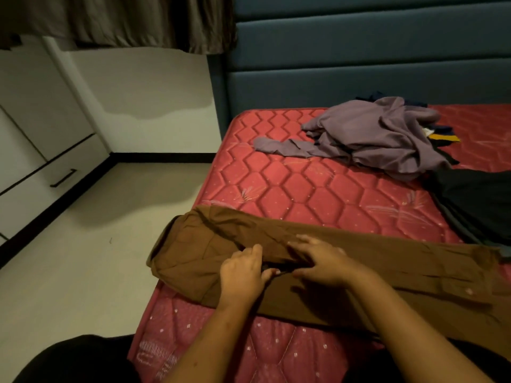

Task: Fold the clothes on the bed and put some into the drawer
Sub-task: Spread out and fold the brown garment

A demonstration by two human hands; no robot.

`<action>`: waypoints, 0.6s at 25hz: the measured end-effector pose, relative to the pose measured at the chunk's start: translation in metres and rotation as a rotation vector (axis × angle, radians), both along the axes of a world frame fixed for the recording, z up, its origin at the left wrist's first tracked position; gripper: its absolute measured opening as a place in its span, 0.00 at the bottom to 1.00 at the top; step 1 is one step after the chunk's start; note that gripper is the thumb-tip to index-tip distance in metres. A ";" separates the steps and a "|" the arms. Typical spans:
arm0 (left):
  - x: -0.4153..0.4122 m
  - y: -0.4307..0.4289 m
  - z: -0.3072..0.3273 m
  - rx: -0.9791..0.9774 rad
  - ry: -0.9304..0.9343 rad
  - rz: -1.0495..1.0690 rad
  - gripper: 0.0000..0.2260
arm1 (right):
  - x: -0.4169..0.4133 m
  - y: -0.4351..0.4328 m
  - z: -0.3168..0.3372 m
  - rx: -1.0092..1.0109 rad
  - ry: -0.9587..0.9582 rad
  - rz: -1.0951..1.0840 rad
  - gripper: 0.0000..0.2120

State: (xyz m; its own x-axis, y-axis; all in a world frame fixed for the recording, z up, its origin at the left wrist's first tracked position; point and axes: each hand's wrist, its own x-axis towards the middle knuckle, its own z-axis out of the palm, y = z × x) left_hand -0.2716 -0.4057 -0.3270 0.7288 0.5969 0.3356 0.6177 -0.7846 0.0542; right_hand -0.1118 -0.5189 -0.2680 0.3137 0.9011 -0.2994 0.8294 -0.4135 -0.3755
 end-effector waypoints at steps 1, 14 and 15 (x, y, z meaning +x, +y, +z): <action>-0.001 0.001 -0.001 -0.002 0.008 -0.002 0.25 | -0.011 0.006 -0.007 -0.042 -0.030 0.054 0.39; -0.009 0.004 -0.007 0.034 -0.150 -0.310 0.07 | -0.016 0.026 -0.034 -0.119 -0.133 0.051 0.22; -0.012 0.002 -0.007 0.031 -0.179 -0.325 0.08 | -0.014 0.026 -0.031 -0.135 -0.079 0.041 0.21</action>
